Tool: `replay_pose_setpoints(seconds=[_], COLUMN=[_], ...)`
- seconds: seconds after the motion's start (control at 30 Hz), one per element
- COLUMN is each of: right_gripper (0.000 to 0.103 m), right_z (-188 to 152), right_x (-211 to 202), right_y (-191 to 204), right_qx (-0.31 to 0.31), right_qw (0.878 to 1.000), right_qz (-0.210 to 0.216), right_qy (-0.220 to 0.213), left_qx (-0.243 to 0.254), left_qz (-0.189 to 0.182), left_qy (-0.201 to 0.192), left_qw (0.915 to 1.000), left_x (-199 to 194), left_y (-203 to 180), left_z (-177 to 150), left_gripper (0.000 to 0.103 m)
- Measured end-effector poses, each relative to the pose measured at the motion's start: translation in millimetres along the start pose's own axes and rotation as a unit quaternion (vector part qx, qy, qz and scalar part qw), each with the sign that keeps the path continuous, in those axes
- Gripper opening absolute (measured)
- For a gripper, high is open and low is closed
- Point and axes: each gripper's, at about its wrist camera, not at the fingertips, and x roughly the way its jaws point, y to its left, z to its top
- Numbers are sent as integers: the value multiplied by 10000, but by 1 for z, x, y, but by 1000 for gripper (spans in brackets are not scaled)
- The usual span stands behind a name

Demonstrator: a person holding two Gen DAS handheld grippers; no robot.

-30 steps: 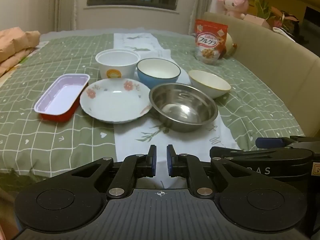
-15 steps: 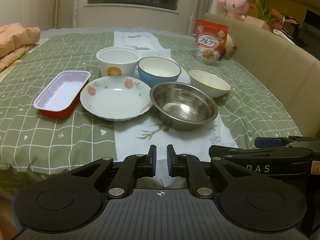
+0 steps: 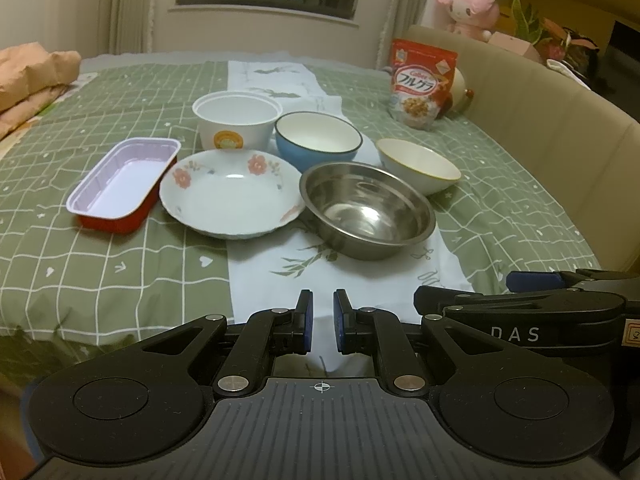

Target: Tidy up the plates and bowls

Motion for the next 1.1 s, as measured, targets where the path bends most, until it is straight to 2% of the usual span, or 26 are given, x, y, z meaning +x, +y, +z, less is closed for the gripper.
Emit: replay_pose_setpoints(seconds=[1.1], right_gripper=[103], right_z=[0], right_x=[7], right_y=[-1], right_qx=[7], right_qw=[9999], right_qz=[57], right_qy=[93], left_qx=[-49], left_qz=[52], left_qy=[94], left_qw=[9999], left_x=[5], left_y=[5], left_z=[3], left_gripper=[13])
